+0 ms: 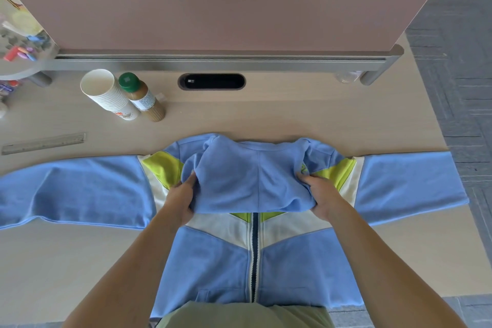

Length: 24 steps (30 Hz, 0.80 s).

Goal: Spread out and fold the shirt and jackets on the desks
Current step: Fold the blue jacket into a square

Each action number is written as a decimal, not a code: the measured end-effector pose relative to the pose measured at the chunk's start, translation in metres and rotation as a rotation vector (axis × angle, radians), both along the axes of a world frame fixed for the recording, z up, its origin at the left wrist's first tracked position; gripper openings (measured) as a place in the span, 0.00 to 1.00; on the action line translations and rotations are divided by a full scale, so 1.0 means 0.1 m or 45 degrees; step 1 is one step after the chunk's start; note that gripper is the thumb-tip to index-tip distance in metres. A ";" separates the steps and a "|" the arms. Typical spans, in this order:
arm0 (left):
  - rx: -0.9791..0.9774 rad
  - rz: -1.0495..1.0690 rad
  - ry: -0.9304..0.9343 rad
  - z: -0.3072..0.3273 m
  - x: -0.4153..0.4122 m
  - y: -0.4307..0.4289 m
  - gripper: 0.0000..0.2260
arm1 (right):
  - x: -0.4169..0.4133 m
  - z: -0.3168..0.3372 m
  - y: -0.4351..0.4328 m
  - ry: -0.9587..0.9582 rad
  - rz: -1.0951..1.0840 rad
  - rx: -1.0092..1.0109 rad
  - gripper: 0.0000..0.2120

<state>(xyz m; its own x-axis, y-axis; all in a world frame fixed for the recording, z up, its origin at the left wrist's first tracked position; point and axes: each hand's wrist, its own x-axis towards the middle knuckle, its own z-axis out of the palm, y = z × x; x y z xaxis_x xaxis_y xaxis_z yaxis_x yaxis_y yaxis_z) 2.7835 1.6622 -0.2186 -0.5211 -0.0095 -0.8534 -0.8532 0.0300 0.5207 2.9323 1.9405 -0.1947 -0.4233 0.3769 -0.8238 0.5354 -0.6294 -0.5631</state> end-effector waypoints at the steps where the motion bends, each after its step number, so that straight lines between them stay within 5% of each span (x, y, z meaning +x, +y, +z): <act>1: 0.025 0.075 0.072 0.01 0.00 0.01 0.11 | 0.00 0.02 0.01 0.003 -0.030 -0.030 0.15; 3: 0.063 0.297 0.157 0.05 -0.04 0.01 0.07 | -0.01 0.06 0.07 0.013 -0.214 -0.112 0.13; 6: 0.256 0.495 0.043 0.05 -0.10 0.00 0.17 | -0.01 0.05 0.16 0.146 -0.482 -0.269 0.15; 8: 0.425 0.346 -0.054 0.07 -0.07 0.02 0.23 | 0.02 0.01 0.15 0.213 -0.603 -0.348 0.18; 10: 0.483 0.169 -0.110 0.09 0.02 0.03 0.20 | 0.06 -0.01 0.07 0.224 -0.680 -0.414 0.22; 15: 0.328 -0.078 -0.183 0.04 0.35 0.08 0.18 | 0.21 -0.10 -0.28 0.178 -0.557 -0.342 0.21; 20: 0.413 0.288 -0.022 0.05 0.43 0.16 0.16 | 0.18 -0.09 -0.46 0.022 -0.521 -0.204 0.18; 24: 0.546 0.400 0.005 0.23 0.43 0.25 0.16 | 0.15 0.04 -0.32 0.249 -0.710 -0.383 0.15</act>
<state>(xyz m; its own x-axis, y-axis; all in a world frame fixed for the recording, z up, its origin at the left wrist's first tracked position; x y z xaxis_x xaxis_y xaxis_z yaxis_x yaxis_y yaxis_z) 2.8266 1.6871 -0.1961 -0.5527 0.1837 -0.8129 -0.7847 -0.4434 0.4333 2.9478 1.9083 -0.1909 -0.3840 0.3487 -0.8550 -0.0103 -0.9275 -0.3737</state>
